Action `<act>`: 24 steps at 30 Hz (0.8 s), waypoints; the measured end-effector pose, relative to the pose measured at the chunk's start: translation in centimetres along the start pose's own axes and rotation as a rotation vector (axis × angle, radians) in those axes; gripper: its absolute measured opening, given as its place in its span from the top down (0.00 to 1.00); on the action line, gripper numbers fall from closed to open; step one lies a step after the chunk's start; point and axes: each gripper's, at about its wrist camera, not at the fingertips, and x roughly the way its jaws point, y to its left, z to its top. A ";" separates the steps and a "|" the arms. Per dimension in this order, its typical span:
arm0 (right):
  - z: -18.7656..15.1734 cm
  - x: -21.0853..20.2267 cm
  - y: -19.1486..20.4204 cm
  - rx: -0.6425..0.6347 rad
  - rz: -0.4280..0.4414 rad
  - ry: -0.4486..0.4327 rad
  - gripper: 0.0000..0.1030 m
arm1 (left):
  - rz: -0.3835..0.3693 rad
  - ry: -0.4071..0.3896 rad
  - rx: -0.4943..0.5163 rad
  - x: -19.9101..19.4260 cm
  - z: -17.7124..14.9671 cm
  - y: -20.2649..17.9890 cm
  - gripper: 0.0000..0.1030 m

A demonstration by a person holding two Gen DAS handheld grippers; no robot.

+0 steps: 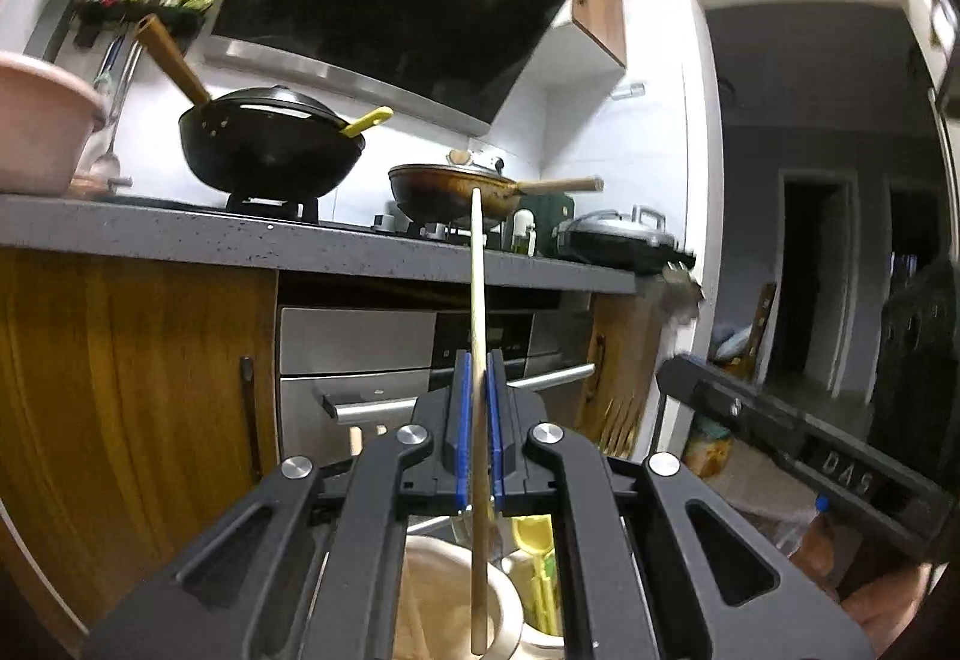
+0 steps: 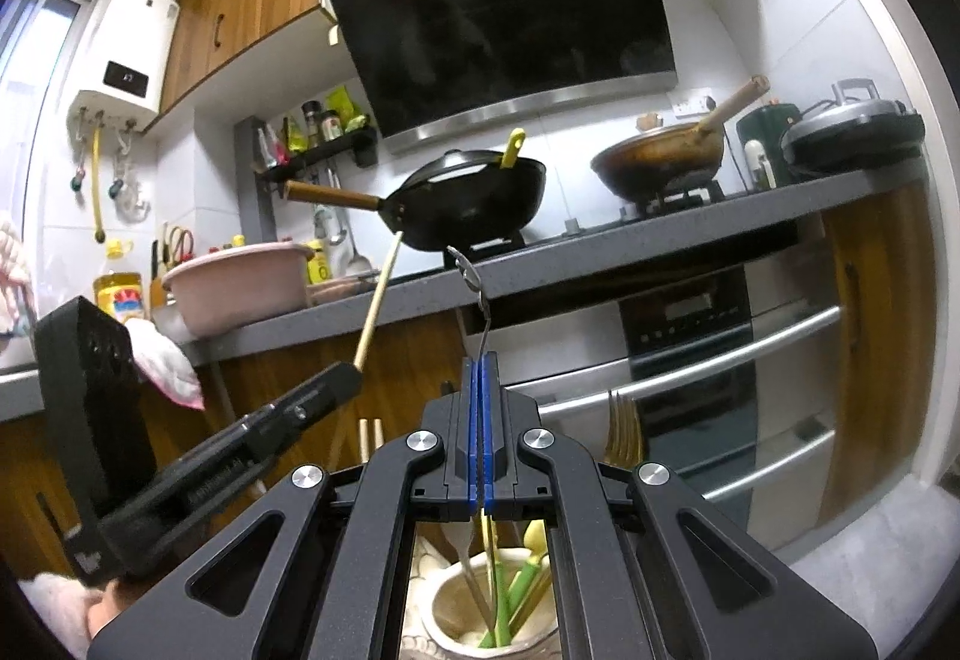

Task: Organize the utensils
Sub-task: 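Release the chopstick into the large cup while the right tool releases the spoon into the small cup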

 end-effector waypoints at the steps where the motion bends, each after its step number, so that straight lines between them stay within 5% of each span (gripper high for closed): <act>1: -0.2 0.2 0.0 -0.002 0.000 0.004 0.98 | 0.003 0.004 0.015 0.1 -0.2 -0.2 0.95; 18: -3.6 2.0 -0.4 -0.024 0.022 0.173 0.98 | 0.016 0.038 0.108 -2.8 -1.7 -0.3 0.95; 22: -4.7 2.3 -0.7 -0.019 0.026 0.245 0.98 | 0.022 0.059 0.120 -2.9 -1.7 -0.3 0.92; 24: -5.2 2.3 -0.8 -0.017 0.026 0.269 0.98 | 0.024 0.065 0.119 -2.9 -1.7 -0.3 0.82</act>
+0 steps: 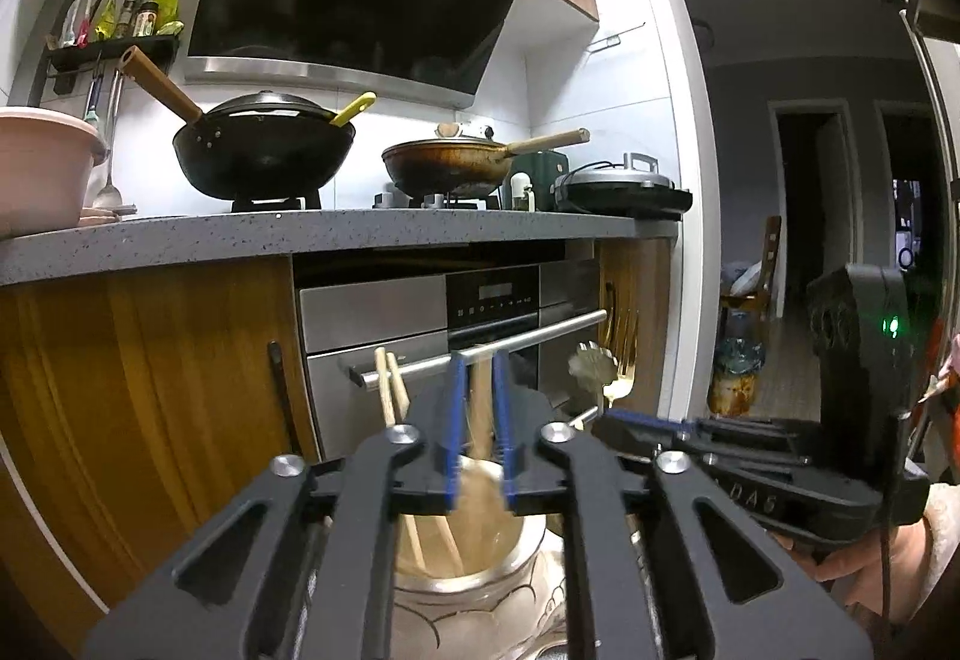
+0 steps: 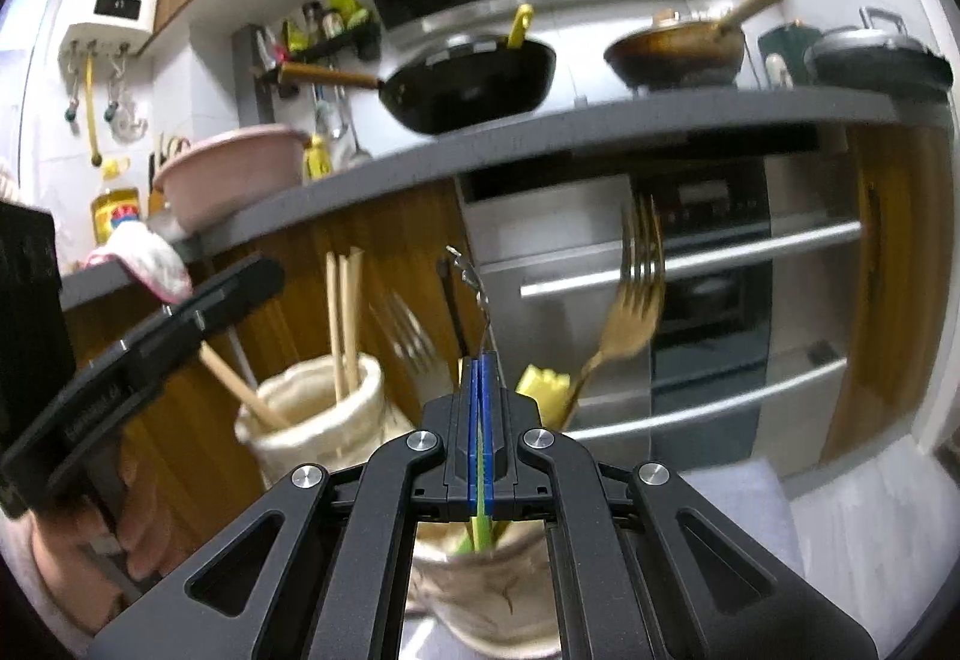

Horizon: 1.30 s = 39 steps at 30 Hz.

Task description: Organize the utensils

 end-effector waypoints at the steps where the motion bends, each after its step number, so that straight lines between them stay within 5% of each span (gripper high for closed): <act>1: -0.1 0.0 0.0 -0.003 -0.001 0.006 0.98 | 0.003 -0.005 -0.002 -0.2 0.0 0.0 0.77; 7: -0.3 -0.1 0.1 -0.010 -0.016 0.006 0.98 | 0.008 -0.013 0.011 -1.0 0.2 -0.3 0.64; 11: -0.2 0.2 -0.2 -0.003 -0.015 0.020 0.95 | 0.007 -0.003 0.013 -1.0 0.2 -0.5 0.63; 14: -0.1 -0.2 -0.1 -0.002 -0.002 0.011 0.71 | 0.012 0.005 0.016 -1.0 0.2 -0.6 0.63; 18: 0.3 -1.7 0.2 -0.008 -0.011 -0.002 0.69 | 0.018 0.020 0.001 -1.5 0.4 -0.6 0.63; 21: 0.6 -3.7 0.7 -0.009 -0.020 -0.014 0.52 | 0.017 0.019 -0.006 -2.8 0.4 -0.7 0.54; 39: -4.8 -10.4 1.8 -0.070 -0.191 0.046 0.33 | 0.112 0.133 -0.031 -9.6 -6.1 -1.8 0.26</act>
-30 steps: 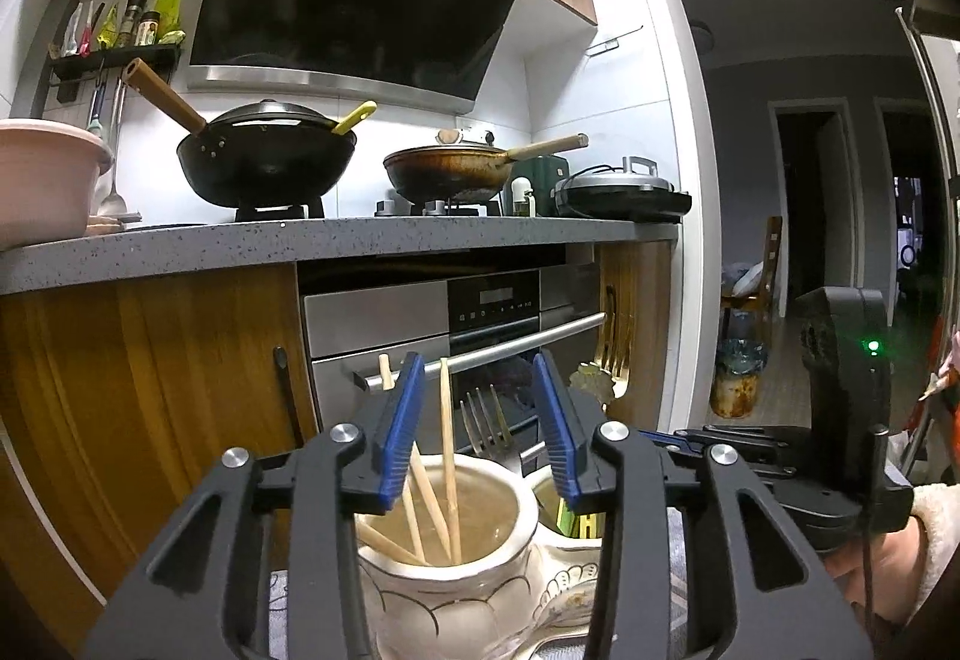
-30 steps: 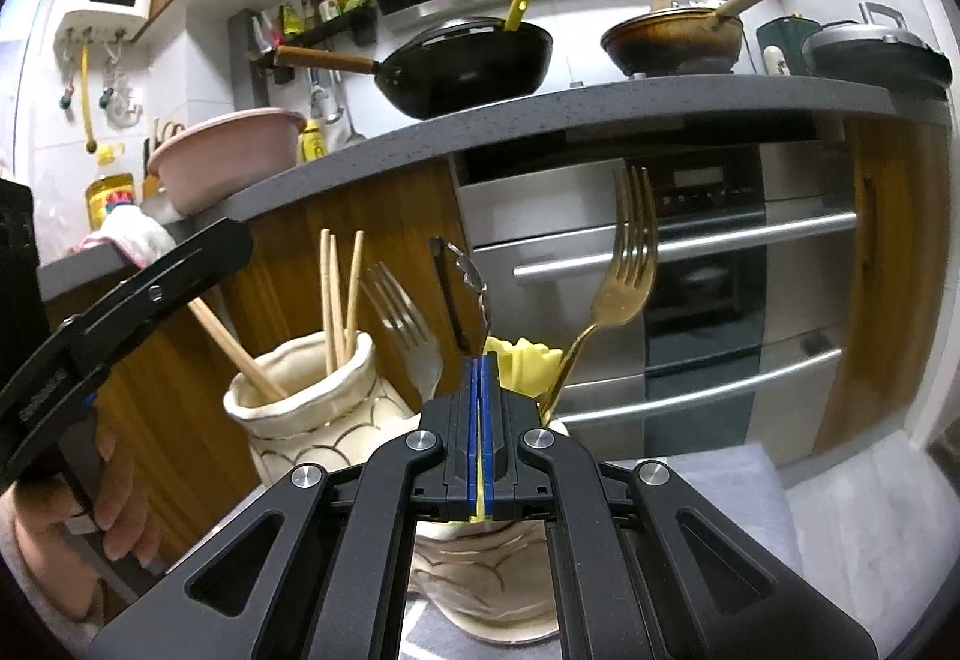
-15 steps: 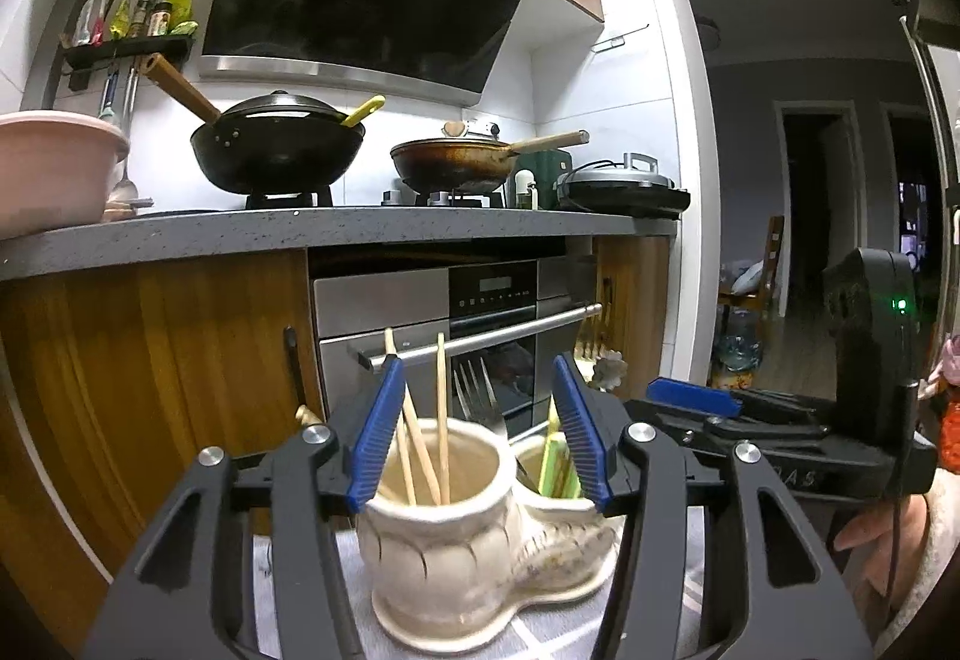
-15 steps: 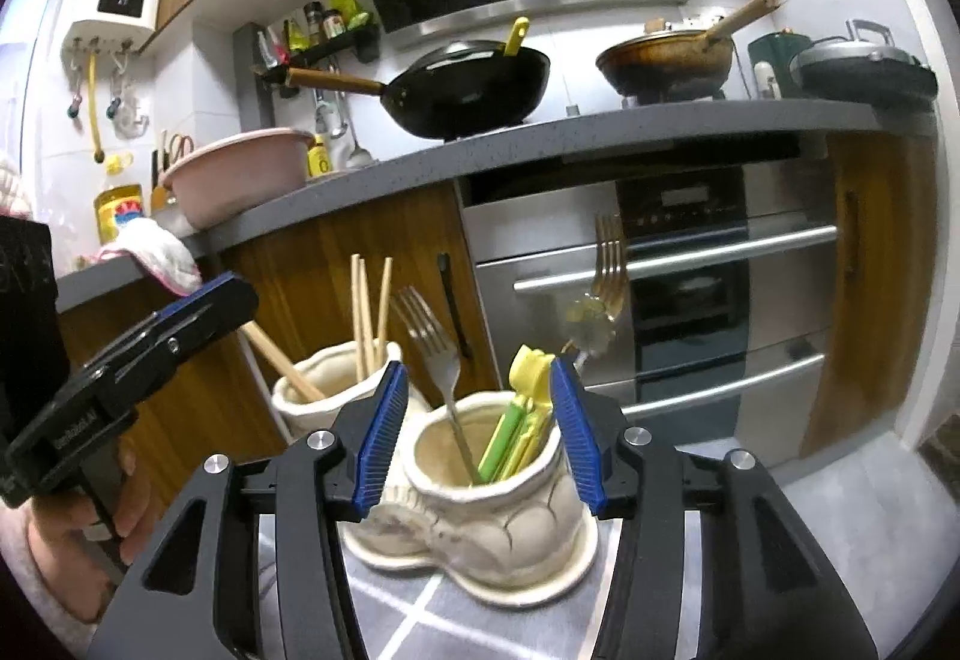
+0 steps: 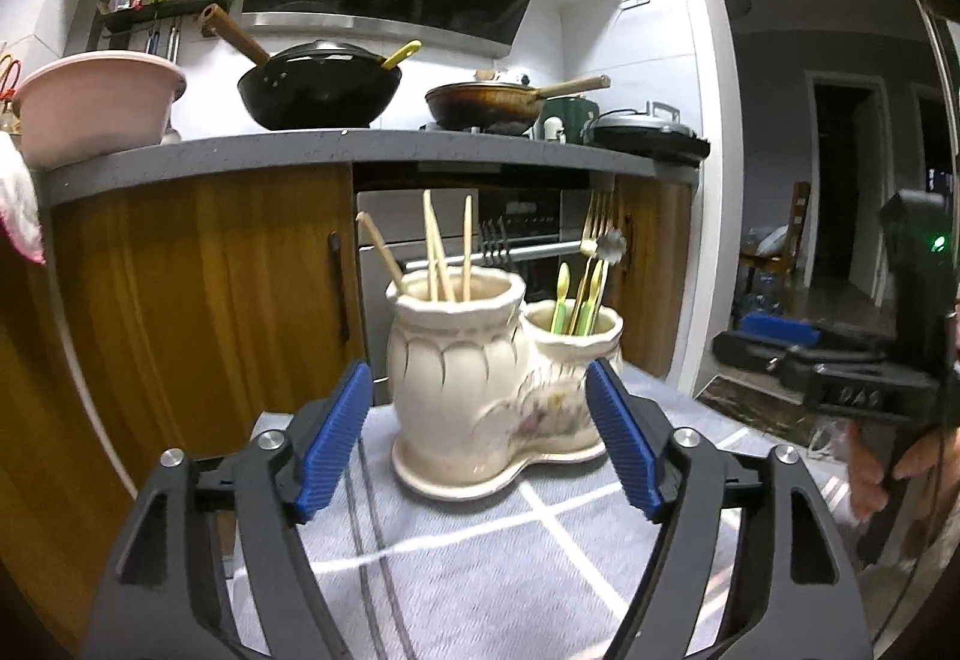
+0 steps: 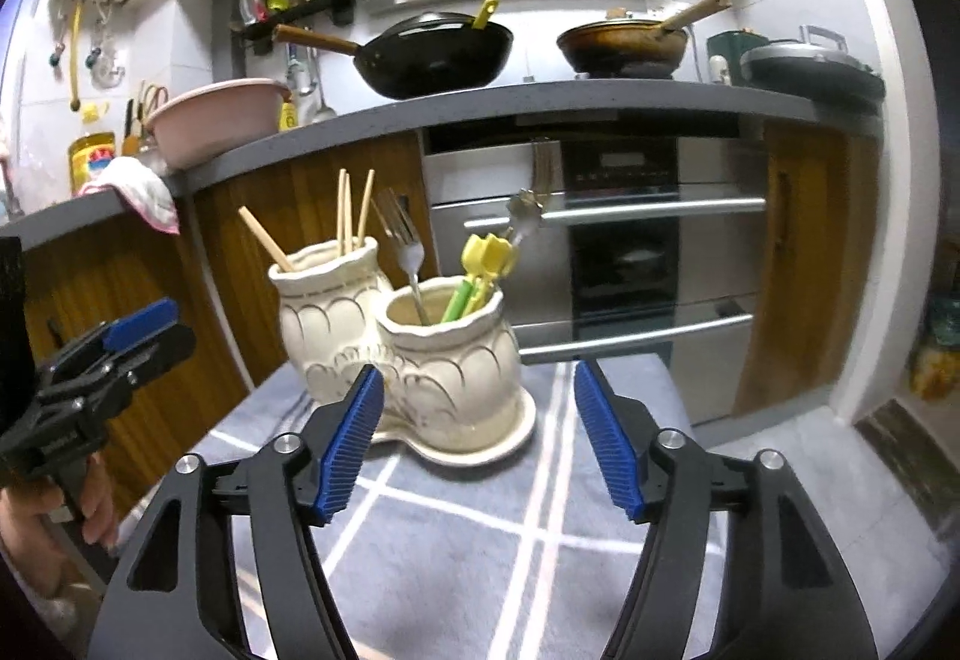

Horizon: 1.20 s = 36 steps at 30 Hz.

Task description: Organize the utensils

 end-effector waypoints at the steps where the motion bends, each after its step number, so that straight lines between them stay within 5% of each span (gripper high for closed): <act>1: -0.3 -0.2 0.1 -0.010 -0.014 -0.010 0.31 | 0.008 -0.001 0.002 -0.1 -0.2 0.1 0.23; 6: -0.9 -0.4 0.8 -0.048 -0.056 -0.070 0.18 | 0.053 -0.018 -0.005 -0.1 -1.5 0.5 0.06; 9: -1.0 -0.5 0.9 -0.067 -0.071 -0.113 0.10 | 0.075 -0.020 -0.008 -0.1 -1.8 0.7 0.05; 21: -1.2 0.1 1.1 -0.081 -0.078 -0.123 0.08 | 0.142 0.017 -0.042 0.4 -1.9 1.6 0.05; 36: -1.3 -0.1 1.4 -0.098 -0.079 -0.132 0.08 | 0.142 0.024 -0.036 0.6 -1.9 1.5 0.05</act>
